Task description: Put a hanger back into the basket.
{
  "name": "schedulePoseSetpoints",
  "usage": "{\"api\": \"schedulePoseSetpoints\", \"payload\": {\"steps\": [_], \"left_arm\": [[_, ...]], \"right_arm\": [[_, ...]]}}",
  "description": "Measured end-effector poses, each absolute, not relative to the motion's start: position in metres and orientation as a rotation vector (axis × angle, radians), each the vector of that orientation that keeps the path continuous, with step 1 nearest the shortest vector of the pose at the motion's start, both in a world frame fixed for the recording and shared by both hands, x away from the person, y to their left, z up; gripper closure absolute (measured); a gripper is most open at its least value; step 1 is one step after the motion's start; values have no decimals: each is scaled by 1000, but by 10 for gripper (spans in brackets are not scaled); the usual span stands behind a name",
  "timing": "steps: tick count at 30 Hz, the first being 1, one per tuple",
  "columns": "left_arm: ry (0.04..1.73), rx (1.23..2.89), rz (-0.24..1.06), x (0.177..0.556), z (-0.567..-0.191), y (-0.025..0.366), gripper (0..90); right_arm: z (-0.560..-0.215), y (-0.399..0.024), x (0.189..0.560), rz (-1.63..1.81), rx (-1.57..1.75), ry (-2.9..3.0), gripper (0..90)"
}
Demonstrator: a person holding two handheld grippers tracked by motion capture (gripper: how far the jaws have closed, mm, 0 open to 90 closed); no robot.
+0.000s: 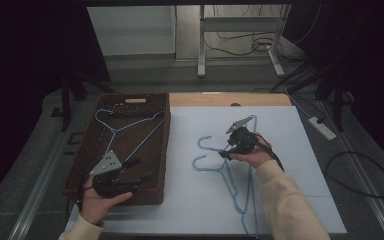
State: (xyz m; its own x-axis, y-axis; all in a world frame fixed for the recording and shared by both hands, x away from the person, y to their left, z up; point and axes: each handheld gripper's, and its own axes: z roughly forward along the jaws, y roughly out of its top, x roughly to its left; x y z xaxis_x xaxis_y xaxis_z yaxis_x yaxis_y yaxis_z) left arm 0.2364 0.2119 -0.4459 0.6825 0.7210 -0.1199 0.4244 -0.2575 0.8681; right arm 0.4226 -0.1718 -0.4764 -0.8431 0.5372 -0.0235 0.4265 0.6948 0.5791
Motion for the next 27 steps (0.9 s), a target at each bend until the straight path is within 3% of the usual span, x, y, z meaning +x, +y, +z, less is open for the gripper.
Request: {"api": "schedulePoseSetpoints", "payload": {"steps": [20,27], "left_arm": [[897,1891,374,236,-446,214,334],[896,1887,377,236,-444,215,334]], "right_arm": [[-494,-126,459,659,631,2861,474],[-498,-112,466,593,583,2898,549]]}}
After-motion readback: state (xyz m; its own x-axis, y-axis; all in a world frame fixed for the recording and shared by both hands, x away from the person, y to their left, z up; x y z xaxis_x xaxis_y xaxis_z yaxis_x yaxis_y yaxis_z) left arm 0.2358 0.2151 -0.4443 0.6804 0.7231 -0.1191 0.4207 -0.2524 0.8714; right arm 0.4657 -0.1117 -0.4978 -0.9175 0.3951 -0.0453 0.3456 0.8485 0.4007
